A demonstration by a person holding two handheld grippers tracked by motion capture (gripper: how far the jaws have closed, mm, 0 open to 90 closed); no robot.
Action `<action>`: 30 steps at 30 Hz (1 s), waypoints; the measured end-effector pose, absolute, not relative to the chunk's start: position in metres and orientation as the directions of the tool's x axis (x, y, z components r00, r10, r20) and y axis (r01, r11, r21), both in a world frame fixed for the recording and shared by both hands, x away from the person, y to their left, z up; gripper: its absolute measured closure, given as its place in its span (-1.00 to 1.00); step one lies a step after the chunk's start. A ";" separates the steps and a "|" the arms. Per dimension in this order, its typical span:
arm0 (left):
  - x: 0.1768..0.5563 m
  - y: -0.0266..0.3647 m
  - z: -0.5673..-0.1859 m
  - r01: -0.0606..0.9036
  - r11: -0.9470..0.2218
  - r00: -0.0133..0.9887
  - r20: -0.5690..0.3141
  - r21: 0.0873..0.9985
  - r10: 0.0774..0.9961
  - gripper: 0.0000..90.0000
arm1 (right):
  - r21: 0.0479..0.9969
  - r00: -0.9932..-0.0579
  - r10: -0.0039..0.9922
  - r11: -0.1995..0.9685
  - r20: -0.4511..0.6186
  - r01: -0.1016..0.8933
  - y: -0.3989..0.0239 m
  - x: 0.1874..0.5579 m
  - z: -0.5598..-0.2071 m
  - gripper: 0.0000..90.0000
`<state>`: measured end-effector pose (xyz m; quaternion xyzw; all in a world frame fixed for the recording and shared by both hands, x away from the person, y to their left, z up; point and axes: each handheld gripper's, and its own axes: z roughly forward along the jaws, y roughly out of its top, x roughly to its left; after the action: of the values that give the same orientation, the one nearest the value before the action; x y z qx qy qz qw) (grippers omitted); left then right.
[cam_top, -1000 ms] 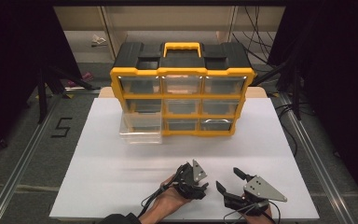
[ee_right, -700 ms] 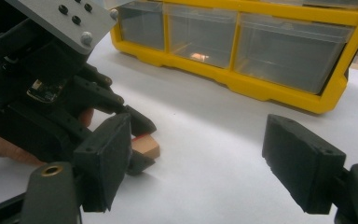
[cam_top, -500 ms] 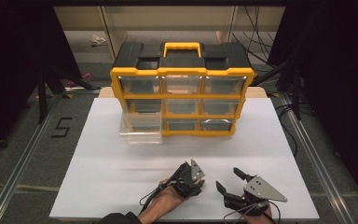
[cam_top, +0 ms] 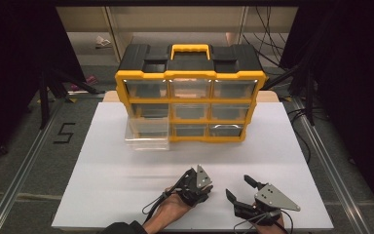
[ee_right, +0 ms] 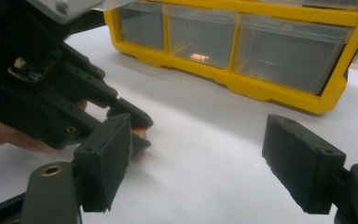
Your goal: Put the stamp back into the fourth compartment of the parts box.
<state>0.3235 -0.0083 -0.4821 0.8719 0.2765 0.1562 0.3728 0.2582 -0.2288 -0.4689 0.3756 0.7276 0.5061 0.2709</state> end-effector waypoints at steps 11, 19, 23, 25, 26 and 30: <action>0.323 -0.003 -0.473 0.357 -0.542 0.792 0.060 0.761 0.607 0.48 | 0.940 -0.570 0.822 0.205 -0.014 0.273 -0.229 0.258 -0.469 -0.45; 0.323 0.001 -0.462 0.343 -0.513 0.787 0.058 0.787 0.614 0.48 | 0.940 -0.572 0.820 0.205 -0.014 0.271 -0.229 0.258 -0.469 -0.45; 0.322 0.004 -0.455 0.334 -0.498 0.785 0.056 0.800 0.617 0.48 | 0.940 -0.572 0.820 0.206 -0.014 0.273 -0.229 0.259 -0.469 -0.45; 0.322 0.006 -0.451 0.325 -0.491 0.784 0.059 0.808 0.618 0.48 | 0.940 -0.571 0.821 0.205 -0.014 0.272 -0.229 0.259 -0.469 -0.45; 0.321 0.007 -0.447 0.321 -0.478 0.783 0.056 0.817 0.620 0.48 | 0.940 -0.571 0.821 0.205 -0.013 0.273 -0.229 0.259 -0.469 -0.45; 0.320 0.010 -0.439 0.305 -0.457 0.779 0.057 0.836 0.625 0.48 | 0.940 -0.571 0.821 0.205 -0.013 0.273 -0.229 0.259 -0.469 -0.45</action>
<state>0.3198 0.0103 -0.4395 0.8339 0.2788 0.1816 0.4403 0.2586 -0.2288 -0.4692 0.3759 0.7273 0.5063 0.2708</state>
